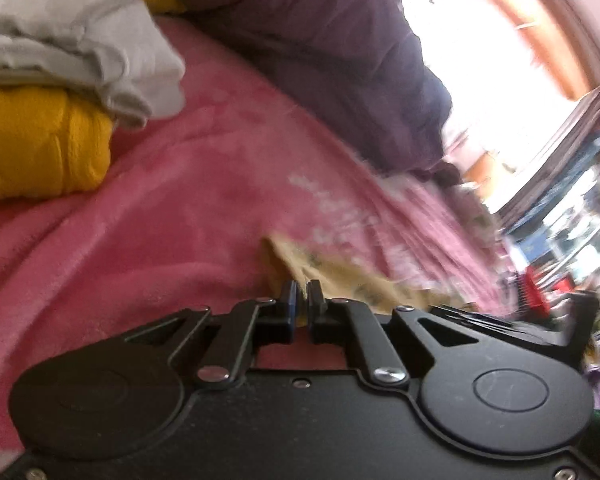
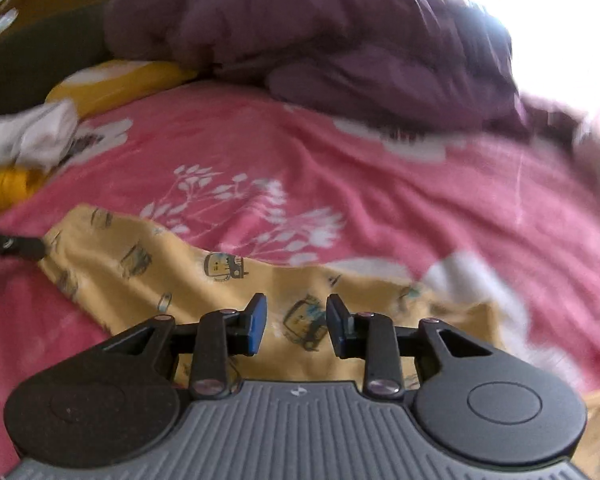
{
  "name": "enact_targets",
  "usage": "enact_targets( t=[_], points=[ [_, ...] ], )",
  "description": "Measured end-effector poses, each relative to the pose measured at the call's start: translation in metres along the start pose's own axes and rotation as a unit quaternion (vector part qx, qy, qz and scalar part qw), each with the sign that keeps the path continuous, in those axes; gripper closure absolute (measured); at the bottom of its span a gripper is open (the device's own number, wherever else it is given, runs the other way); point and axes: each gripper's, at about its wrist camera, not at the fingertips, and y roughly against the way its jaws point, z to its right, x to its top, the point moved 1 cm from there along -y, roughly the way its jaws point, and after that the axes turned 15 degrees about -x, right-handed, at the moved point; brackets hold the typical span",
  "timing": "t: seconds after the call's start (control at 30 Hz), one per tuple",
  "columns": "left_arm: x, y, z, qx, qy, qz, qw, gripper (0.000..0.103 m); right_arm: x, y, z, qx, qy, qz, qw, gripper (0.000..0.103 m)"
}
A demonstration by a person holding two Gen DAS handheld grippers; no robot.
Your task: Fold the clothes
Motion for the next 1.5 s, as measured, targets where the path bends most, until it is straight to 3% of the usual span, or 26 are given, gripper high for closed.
enact_targets(
  t=[0.1,0.2,0.27,0.3,0.4,0.5,0.57,0.6,0.63,0.67,0.77,0.9,0.97,1.13,1.2,1.23,1.27,1.4,1.5],
  points=[
    [0.000,-0.002,0.002,0.010,-0.010,-0.006,0.9999,0.100,0.001,0.003,0.001,0.003,-0.015,0.003,1.000,0.069],
    [-0.001,-0.003,0.003,0.020,-0.020,-0.011,0.9995,0.091,0.002,0.006,0.002,0.006,-0.029,0.005,1.000,0.069],
    [-0.001,-0.004,0.004,0.027,-0.027,-0.015,0.9991,0.063,0.002,0.008,0.002,0.007,-0.039,0.007,0.999,0.068],
    [-0.001,-0.005,0.006,0.030,-0.034,-0.015,0.9989,0.057,0.003,0.009,0.002,0.008,-0.044,0.008,0.999,0.068],
    [0.000,-0.013,0.025,0.030,-0.096,0.007,0.9949,0.056,0.004,0.012,0.003,0.011,-0.058,0.011,0.998,0.068],
    [-0.004,-0.034,0.037,0.042,-0.144,-0.006,0.9887,0.056,-0.001,0.023,-0.011,0.011,-0.033,0.031,0.999,0.068],
    [-0.006,-0.053,0.029,0.079,-0.140,-0.039,0.9862,0.056,-0.008,0.025,-0.030,0.011,0.002,0.029,1.000,0.067],
    [-0.007,-0.061,0.022,0.092,-0.129,-0.056,0.9858,0.056,-0.013,0.025,-0.040,0.012,0.019,0.025,0.999,0.062],
    [-0.007,-0.064,0.019,0.097,-0.125,-0.056,0.9857,0.056,-0.017,0.023,-0.049,0.011,0.037,0.015,0.999,0.055],
    [-0.006,-0.061,0.023,0.091,-0.128,-0.046,0.9865,0.056,-0.022,0.020,-0.057,0.009,0.056,0.002,0.998,0.055],
    [-0.002,-0.054,0.035,0.072,-0.137,-0.015,0.9878,0.053,-0.028,0.040,-0.069,0.004,0.066,0.029,0.997,0.055],
    [-0.012,-0.066,0.063,0.022,-0.147,-0.024,0.9887,0.030,-0.036,0.074,-0.053,0.020,0.001,0.048,0.999,0.055],
    [-0.019,-0.075,0.079,-0.007,-0.151,-0.034,0.9880,0.004,-0.047,0.093,-0.033,0.025,-0.047,0.047,0.997,0.055],
    [-0.035,-0.097,0.118,-0.076,-0.161,-0.059,0.9823,0.003,-0.098,0.145,0.045,0.004,-0.175,0.039,0.984,0.054],
    [-0.044,-0.110,0.134,-0.082,-0.171,-0.069,0.9794,0.008,-0.128,0.164,0.080,-0.022,-0.220,0.032,0.975,0.052],
    [-0.048,-0.116,0.142,-0.086,-0.177,-0.073,0.9778,0.023,-0.143,0.174,0.097,-0.035,-0.243,0.028,0.969,0.051],
    [-0.053,-0.123,0.150,-0.089,-0.182,-0.078,0.9762,0.031,-0.158,0.184,0.115,-0.048,-0.265,0.025,0.963,0.050],
    [-0.070,-0.148,0.182,-0.101,-0.204,-0.096,0.9690,0.032,-0.211,0.211,0.175,-0.100,-0.342,0.010,0.934,0.048],
    [-0.075,-0.171,0.202,-0.092,-0.266,-0.108,0.9535,0.032,-0.227,0.216,0.199,-0.126,-0.344,0.013,0.930,0.048]
  ],
)
